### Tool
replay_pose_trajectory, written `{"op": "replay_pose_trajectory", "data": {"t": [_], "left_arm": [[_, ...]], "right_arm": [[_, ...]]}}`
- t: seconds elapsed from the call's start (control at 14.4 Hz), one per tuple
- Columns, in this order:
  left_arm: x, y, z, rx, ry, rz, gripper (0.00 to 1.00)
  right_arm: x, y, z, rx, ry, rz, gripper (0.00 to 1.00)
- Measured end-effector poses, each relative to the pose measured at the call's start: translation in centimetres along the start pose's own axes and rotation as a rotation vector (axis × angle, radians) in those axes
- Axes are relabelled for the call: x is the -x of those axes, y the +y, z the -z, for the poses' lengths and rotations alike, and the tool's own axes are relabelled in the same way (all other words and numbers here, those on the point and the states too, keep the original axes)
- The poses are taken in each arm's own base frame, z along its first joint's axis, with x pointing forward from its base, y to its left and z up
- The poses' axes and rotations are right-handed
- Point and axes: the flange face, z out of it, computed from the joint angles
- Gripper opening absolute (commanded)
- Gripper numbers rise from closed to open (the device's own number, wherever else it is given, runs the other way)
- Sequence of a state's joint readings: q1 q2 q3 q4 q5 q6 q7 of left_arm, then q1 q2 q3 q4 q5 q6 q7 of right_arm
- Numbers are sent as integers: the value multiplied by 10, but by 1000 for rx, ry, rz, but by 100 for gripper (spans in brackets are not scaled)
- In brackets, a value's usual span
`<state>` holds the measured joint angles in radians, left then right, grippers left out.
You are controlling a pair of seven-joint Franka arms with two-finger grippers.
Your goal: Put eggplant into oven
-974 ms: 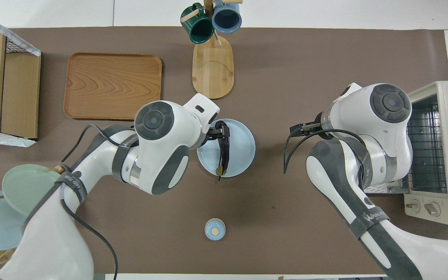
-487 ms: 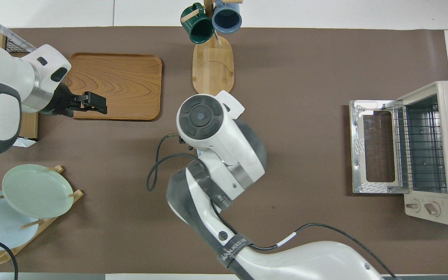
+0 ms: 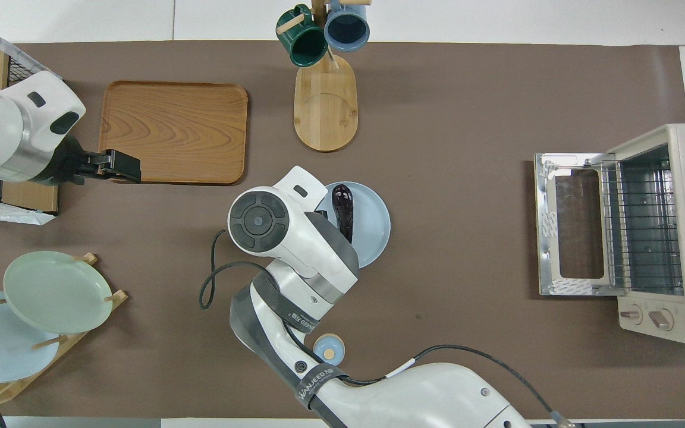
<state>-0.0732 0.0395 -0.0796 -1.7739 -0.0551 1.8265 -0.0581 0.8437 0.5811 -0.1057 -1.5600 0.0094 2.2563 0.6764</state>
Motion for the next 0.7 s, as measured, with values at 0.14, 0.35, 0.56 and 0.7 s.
{"op": "replay_pose_trajectory", "data": {"t": [0.14,0.35,0.56,0.7], "left_arm": [[2,0,3,-2,-3,-1,100],[8,-2,9,-31,-26,-11,100],[17,-4,23,-58,-50,-52,100],[23,-4,28,-60,-63,-80,100]], "right_arm": [[7,6,-9,-3,2,0,51],[13,11,-13,-1,-2,1,24],[17,14,-14,4,-10,1,5],[20,14,-13,5,-11,6,0]]}}
